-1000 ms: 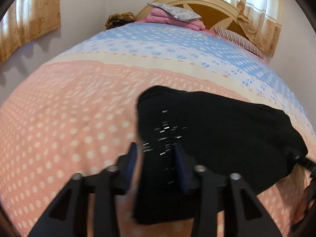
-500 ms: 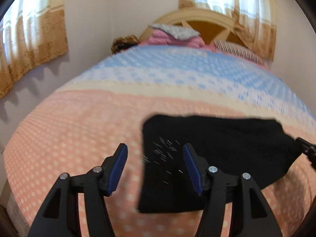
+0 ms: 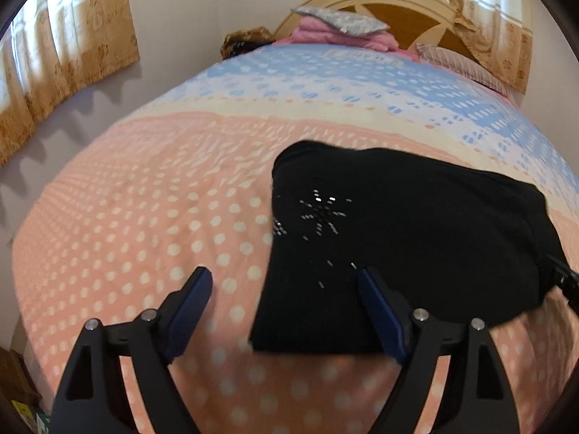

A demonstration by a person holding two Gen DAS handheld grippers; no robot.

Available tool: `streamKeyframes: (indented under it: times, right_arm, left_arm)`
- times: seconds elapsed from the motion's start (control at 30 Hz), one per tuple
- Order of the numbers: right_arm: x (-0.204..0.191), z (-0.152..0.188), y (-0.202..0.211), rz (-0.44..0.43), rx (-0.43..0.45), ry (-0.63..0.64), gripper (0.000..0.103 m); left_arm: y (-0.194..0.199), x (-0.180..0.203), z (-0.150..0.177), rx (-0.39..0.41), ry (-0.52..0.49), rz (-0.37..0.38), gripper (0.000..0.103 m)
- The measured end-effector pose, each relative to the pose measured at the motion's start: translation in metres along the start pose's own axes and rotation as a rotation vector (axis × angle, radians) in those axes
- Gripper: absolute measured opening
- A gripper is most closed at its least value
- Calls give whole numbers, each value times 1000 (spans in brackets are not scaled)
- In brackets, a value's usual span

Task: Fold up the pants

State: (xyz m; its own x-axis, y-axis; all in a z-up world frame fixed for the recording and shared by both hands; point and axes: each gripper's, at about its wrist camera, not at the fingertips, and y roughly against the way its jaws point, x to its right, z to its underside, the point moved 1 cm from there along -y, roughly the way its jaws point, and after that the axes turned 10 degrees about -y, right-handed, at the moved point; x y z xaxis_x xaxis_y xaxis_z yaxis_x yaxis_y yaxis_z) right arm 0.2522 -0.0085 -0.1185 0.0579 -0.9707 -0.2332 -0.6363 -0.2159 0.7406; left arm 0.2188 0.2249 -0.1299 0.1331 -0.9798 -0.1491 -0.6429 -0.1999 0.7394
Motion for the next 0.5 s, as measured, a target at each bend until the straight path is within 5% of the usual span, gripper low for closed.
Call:
streamKeyframes:
  times: [0.1, 0.17, 0.2, 0.23, 0.5]
  right_arm:
    - [3, 8, 23, -70, -26, -121, 11]
    - [2, 17, 35, -114, -41, -175, 36]
    - [2, 24, 42, -139, -41, -201, 61]
    - [2, 30, 48, -156, -32, -219, 72]
    - [-8, 70, 93, -184, 9, -249, 72]
  left_arm:
    - [24, 7, 7, 35, -13, 1, 86]
    - [40, 10, 12, 62, -16, 2, 86]
    - [50, 12, 16, 80, -24, -1, 86]
    - [57, 14, 18, 92, -31, -6, 86]
    - [105, 31, 43, 193, -120, -40, 98]
